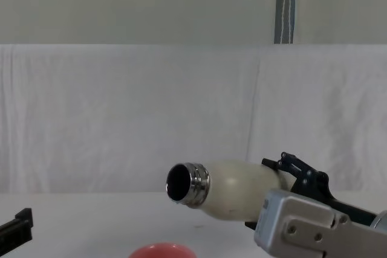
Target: Grasp the thermos with one hand and pour water into the cup lid.
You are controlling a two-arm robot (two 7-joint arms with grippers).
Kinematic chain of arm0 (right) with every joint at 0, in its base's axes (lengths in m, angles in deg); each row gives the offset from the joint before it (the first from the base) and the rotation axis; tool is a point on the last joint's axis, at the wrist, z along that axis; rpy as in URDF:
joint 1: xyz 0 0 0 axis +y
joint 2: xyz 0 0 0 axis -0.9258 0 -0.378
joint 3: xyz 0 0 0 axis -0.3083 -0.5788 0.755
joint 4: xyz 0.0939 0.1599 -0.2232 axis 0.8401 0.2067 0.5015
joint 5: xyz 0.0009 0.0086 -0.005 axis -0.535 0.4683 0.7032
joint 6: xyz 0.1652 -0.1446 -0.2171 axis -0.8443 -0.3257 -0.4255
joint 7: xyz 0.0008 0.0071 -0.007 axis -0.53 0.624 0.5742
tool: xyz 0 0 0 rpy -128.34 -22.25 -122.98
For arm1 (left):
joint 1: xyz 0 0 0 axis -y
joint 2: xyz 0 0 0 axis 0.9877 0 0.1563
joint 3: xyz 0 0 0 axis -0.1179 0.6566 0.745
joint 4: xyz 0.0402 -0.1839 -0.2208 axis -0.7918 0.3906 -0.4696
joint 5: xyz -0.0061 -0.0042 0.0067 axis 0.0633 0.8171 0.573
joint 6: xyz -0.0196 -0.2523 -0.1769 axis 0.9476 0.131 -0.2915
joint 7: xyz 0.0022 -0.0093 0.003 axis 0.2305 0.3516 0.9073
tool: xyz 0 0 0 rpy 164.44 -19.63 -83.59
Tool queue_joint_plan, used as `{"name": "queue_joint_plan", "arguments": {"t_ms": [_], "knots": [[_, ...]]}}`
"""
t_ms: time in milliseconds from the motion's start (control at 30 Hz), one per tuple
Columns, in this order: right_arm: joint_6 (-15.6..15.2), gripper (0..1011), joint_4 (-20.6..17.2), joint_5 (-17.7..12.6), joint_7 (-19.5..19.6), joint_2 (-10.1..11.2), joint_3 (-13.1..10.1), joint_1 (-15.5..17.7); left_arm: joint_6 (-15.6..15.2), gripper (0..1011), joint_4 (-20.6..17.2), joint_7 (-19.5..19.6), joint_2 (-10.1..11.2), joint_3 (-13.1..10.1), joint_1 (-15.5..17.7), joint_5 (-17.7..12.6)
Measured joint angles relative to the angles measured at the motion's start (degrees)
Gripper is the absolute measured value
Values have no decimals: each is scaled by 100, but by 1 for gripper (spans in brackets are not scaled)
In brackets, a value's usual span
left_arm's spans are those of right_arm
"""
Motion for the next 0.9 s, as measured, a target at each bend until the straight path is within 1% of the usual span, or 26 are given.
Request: {"name": "queue_joint_plan", "arguments": {"t_ms": [900], "knots": [[-112, 956, -12, 233, 180, 80, 71, -54, 0, 1001, 0, 0, 0, 0, 0, 0]]}}
